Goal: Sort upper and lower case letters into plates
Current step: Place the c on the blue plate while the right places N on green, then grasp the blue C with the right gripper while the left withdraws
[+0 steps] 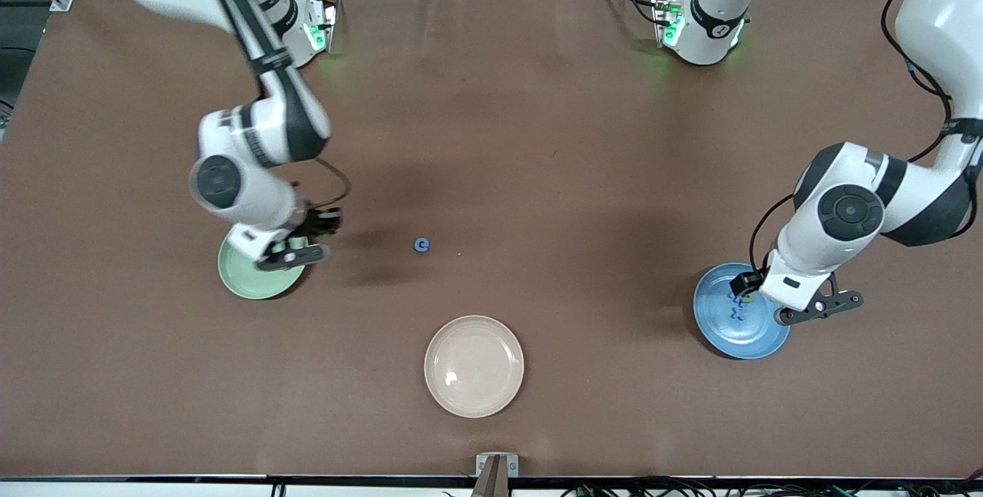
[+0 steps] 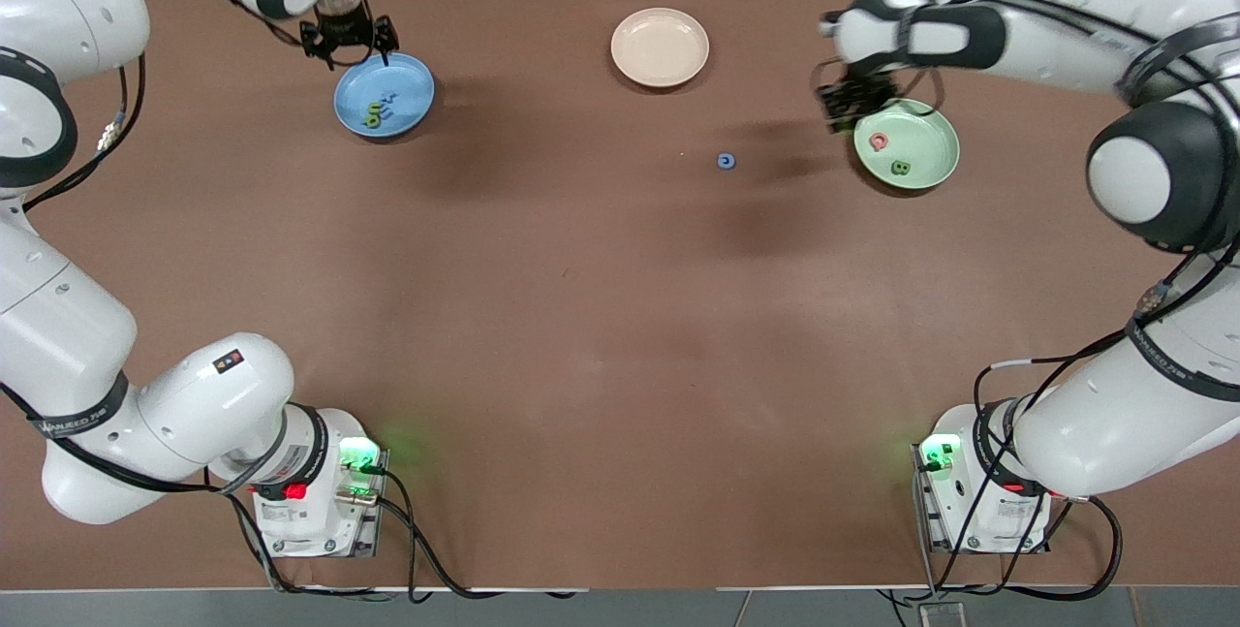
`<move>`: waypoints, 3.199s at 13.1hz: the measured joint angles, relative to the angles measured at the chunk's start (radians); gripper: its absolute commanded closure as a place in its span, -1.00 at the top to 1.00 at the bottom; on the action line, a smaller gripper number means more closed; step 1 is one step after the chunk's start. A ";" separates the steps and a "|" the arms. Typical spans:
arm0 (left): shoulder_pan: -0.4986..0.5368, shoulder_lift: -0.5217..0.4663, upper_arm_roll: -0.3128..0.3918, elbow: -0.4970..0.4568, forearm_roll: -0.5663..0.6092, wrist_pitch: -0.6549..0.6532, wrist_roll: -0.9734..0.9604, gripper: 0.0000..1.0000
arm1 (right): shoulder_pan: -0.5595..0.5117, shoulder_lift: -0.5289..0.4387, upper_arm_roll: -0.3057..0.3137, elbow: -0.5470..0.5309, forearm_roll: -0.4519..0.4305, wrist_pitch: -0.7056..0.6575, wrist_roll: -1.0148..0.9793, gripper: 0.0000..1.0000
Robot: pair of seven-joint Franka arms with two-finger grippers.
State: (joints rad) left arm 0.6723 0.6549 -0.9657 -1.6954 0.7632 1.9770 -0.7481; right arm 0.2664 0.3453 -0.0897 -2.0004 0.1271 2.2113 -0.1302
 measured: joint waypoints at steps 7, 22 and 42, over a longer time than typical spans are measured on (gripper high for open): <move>0.021 -0.056 -0.158 0.245 -0.077 -0.354 0.160 1.00 | -0.254 0.059 0.002 -0.048 -0.012 0.159 -0.373 -0.99; -0.185 -0.418 0.233 0.279 -0.554 -0.380 0.502 1.00 | -0.078 0.078 0.040 -0.009 -0.010 0.144 0.229 1.00; -0.629 -0.744 0.802 0.057 -0.757 -0.467 0.643 1.00 | 0.380 0.292 0.038 0.157 -0.011 0.294 1.111 0.32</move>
State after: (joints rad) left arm 0.0428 -0.0890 -0.1641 -1.6384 0.0063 1.5096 -0.1054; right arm 0.6459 0.6371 -0.0522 -1.8438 0.1158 2.5053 0.9807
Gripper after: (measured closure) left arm 0.000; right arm 0.304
